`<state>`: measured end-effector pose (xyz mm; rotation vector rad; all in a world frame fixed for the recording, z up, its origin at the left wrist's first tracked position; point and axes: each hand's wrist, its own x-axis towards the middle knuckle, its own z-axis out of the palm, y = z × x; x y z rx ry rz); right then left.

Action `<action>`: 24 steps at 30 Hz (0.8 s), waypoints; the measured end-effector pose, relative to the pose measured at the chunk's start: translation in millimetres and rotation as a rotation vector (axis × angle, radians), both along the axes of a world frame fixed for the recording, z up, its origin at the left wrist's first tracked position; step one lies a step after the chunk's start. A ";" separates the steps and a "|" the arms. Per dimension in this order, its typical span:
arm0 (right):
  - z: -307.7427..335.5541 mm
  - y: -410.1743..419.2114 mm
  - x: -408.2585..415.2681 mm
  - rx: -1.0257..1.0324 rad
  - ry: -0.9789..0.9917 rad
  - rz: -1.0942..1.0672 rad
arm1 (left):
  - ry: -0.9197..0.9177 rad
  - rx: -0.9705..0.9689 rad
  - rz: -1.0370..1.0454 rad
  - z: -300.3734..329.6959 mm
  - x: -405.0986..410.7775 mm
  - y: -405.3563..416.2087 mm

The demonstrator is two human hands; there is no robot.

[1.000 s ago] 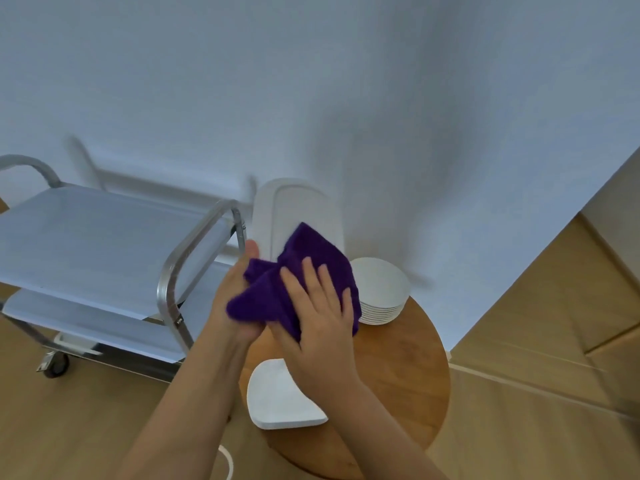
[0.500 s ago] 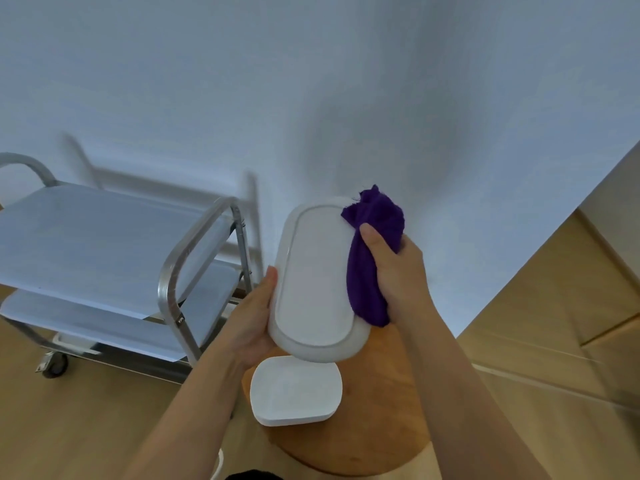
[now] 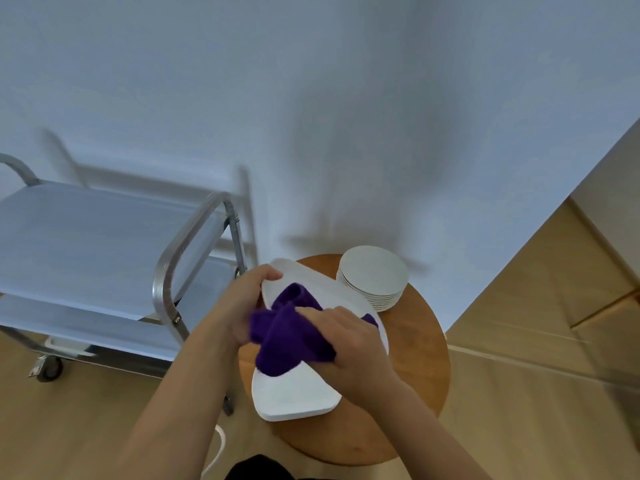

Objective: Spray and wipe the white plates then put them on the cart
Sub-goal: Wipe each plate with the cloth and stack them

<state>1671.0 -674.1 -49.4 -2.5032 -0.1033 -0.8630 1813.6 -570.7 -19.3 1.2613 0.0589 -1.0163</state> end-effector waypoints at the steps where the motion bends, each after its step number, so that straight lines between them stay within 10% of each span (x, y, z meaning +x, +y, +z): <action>1: -4.2 -2.4 -3.4 0.078 0.024 -0.032 | -0.030 -0.026 0.010 -7.0 -0.3 2.6; 10: -39.6 -39.2 10.6 0.595 0.171 -0.797 | -0.343 -0.174 -0.255 -56.1 -25.4 -6.9; 16: -66.3 -33.7 9.4 0.541 0.161 -0.703 | -0.399 -0.048 -0.285 -83.8 -44.5 -50.6; 24: -116.3 -100.7 -67.5 0.367 0.498 -0.491 | -0.039 0.004 -0.137 -138.8 -83.4 -119.8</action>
